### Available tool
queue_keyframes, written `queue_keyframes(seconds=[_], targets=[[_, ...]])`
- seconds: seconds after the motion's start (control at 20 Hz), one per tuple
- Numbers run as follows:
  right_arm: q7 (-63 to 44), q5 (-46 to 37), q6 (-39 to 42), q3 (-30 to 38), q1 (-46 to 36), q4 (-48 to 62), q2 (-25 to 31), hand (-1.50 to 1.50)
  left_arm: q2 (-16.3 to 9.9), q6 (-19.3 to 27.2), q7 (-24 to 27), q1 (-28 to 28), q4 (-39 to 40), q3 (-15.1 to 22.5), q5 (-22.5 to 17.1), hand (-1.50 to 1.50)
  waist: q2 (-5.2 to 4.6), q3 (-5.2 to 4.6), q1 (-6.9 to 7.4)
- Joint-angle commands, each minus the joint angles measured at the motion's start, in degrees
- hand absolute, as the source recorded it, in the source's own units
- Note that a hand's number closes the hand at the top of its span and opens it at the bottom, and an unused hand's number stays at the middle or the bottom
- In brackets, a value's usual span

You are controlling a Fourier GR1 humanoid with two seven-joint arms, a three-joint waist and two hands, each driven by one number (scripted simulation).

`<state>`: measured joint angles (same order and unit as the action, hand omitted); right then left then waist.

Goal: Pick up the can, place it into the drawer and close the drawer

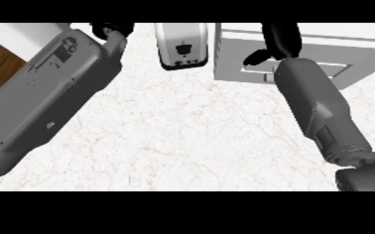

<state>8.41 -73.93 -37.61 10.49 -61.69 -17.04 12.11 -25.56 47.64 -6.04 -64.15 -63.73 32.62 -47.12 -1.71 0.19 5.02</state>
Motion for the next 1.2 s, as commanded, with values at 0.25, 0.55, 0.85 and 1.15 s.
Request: queue_keyframes(seconds=[0.25, 0.55, 0.85, 1.15], targets=[[-3.57, -1.11, 0.87, 1.07, -7.71, 5.14, 2.99, -1.5, -1.38, 0.46, -2.54, -0.1, -3.14, -0.57, 0.79, -1.5, -0.31, -0.05, 1.55], [8.09, 8.13, 7.72, 8.19, -10.12, 5.14, 0.58, -1.5, -2.02, 0.4, -3.31, 1.25, -5.49, -1.04, 0.71, -1.5, -0.14, 0.11, 1.33], [11.49, 20.28, 12.62, 19.73, -10.72, 5.08, -3.01, -1.5, -1.55, 1.02, -3.3, 2.66, -5.94, 0.24, 1.64, -1.5, -0.16, 0.25, 1.05], [16.94, 24.46, 15.96, 23.92, -10.07, 5.44, -1.59, -1.5, -2.55, 1.84, -5.51, 2.43, -7.35, -0.25, 1.92, -1.5, -0.13, 0.06, 0.41]])
